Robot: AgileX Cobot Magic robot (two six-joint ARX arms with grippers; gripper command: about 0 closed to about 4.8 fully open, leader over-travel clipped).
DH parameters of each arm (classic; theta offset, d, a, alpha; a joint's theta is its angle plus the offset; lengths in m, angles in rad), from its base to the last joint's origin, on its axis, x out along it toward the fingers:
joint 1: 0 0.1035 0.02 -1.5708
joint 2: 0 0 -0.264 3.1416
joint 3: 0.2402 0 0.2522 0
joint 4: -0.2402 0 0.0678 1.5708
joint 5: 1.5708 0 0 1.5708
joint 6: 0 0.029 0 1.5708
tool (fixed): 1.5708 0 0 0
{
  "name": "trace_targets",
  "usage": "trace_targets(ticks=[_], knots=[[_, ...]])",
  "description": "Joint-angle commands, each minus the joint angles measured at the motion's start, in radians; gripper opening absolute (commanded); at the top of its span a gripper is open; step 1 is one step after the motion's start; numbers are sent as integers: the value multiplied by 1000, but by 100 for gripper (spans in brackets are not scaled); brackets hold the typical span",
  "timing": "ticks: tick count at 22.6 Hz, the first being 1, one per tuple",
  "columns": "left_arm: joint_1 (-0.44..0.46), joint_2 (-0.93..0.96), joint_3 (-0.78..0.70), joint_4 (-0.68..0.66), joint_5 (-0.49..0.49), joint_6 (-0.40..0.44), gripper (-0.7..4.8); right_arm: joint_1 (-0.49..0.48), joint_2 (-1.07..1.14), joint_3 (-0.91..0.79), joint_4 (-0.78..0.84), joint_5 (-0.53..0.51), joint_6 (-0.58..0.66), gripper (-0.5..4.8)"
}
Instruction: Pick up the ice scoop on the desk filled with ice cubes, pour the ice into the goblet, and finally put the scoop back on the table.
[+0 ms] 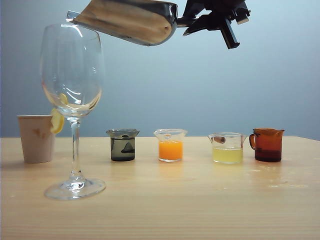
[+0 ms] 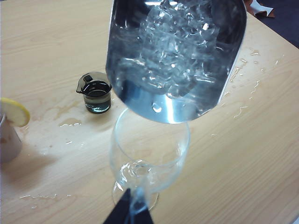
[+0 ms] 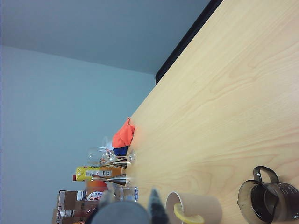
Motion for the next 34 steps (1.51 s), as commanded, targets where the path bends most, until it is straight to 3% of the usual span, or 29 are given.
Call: trace_targets(ticks=[1,16,34], knots=[[1,-2,5,9,-6,4,-1,1,-9,12,40,-2,6,-5],[1,0,5,8,-3,4,-1,2,-13,13,90,-44,10,-5],[1,0,5,8,-3,3,-1,-1,54,137,40,-54,-167,-5]])
